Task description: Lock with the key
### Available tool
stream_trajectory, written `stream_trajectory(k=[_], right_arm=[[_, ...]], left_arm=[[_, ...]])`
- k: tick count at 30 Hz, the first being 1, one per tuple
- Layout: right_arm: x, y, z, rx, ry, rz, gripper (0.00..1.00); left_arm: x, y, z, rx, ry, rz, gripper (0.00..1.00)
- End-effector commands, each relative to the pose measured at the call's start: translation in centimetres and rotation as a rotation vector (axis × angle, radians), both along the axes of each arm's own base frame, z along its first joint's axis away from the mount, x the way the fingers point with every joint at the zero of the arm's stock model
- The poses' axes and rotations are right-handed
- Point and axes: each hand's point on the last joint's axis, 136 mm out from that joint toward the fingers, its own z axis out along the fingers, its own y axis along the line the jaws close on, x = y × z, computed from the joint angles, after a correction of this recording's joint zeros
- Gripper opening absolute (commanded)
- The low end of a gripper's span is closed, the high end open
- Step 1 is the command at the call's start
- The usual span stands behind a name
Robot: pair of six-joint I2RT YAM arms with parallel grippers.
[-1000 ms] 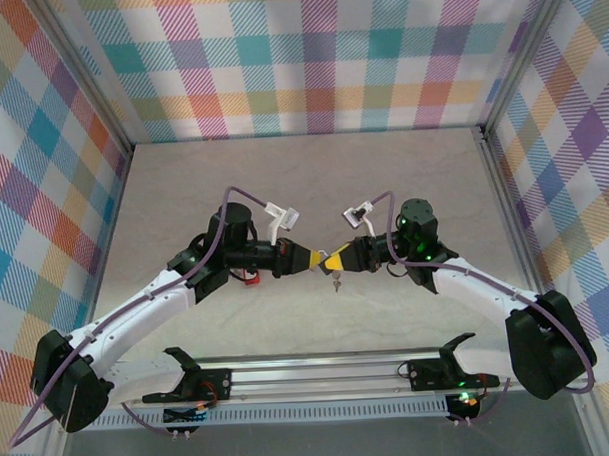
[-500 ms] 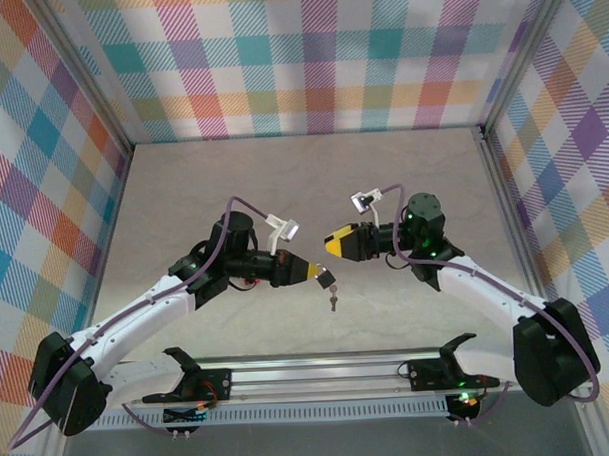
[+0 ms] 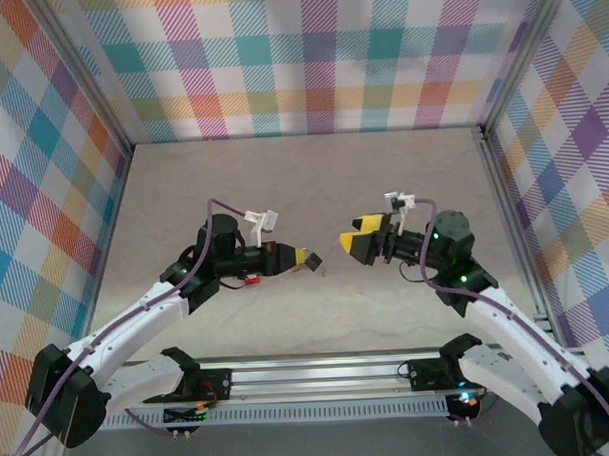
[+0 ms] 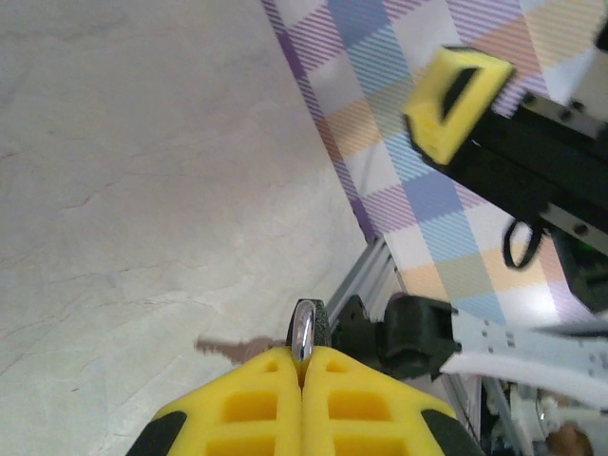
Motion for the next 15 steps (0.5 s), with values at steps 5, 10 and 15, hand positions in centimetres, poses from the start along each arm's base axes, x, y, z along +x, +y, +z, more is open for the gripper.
stream_trajectory(k=[5,10,15], right_arm=[[2.0,-5.0,-3.1,-0.063,0.047,-0.349,0.99],[2.3,-6.1,-4.8,-0.07,0.112,-0.405,0.99],[3.2,-5.9,-5.8,-0.009,0.193,-0.373,0.99]], left_arm=[[3.8,-0.3,3.5,-0.179,-0.069,0.145,0.0],[5.2,-0.3,3.9,-0.195,-0.09,0.197,0.0],[6.1,-0.9,3.6,-0.232,-0.062,0.207,0.0]])
